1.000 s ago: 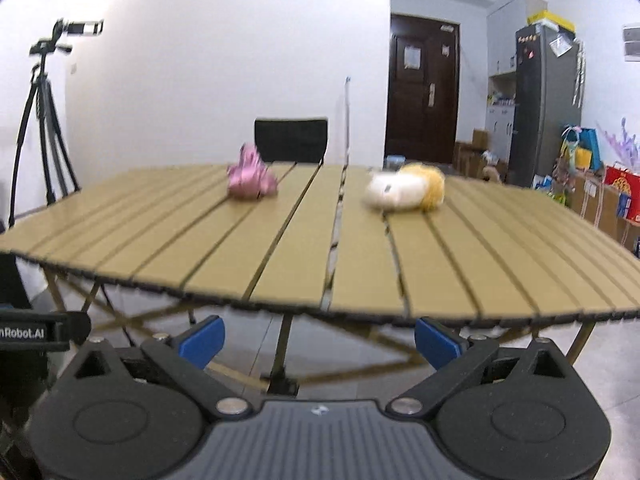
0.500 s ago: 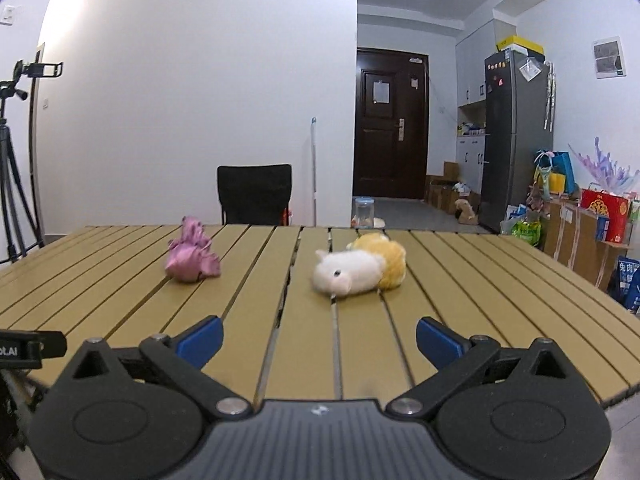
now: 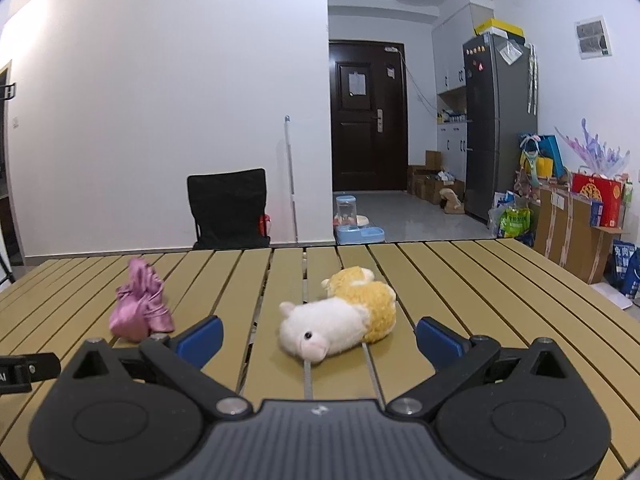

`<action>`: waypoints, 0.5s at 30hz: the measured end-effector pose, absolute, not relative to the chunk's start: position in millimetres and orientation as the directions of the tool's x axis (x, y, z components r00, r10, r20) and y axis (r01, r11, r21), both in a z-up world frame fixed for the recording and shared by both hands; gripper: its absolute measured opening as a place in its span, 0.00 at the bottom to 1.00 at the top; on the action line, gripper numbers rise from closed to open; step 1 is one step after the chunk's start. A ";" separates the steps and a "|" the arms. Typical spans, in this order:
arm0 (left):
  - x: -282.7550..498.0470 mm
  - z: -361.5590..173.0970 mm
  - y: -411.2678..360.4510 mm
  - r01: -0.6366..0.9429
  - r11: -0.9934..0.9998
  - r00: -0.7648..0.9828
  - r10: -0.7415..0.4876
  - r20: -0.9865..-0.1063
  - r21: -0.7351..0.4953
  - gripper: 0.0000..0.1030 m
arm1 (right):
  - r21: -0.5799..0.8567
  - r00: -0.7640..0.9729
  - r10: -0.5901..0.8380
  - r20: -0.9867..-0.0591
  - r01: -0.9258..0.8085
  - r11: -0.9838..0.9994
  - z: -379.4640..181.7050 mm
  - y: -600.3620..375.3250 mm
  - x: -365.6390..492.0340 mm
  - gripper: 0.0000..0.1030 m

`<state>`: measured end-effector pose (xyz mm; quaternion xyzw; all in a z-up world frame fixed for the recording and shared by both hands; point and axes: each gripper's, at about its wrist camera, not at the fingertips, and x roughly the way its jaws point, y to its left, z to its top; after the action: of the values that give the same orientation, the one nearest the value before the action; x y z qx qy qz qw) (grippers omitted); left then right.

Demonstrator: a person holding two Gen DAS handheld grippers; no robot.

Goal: Collect trash
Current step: 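Grasp the white and yellow plush hamster with the right tool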

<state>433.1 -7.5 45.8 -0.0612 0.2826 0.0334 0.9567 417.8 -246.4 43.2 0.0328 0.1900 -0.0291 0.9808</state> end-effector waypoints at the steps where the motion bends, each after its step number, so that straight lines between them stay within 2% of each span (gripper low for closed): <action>1: 438.8 46.4 -9.0 -0.094 0.990 0.840 0.024 -0.541 -0.102 1.00 | 0.059 0.923 -0.049 -0.381 0.077 0.995 44.3 -248.7 425.2 1.00; 6: 465.5 48.8 -14.3 -0.073 0.990 0.850 0.000 -0.527 -0.118 1.00 | 0.061 0.904 -0.076 -0.421 0.111 0.992 47.1 -256.0 462.7 1.00; 15: 502.3 41.8 -8.3 -0.068 0.985 0.847 -0.027 -0.531 -0.159 1.00 | 0.020 0.824 -0.143 -0.549 0.184 0.983 36.0 -266.3 548.6 1.00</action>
<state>502.3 -8.3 41.8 -0.0861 0.2763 0.0107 0.9571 548.6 -266.3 36.0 0.0359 0.2843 -0.0855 0.9542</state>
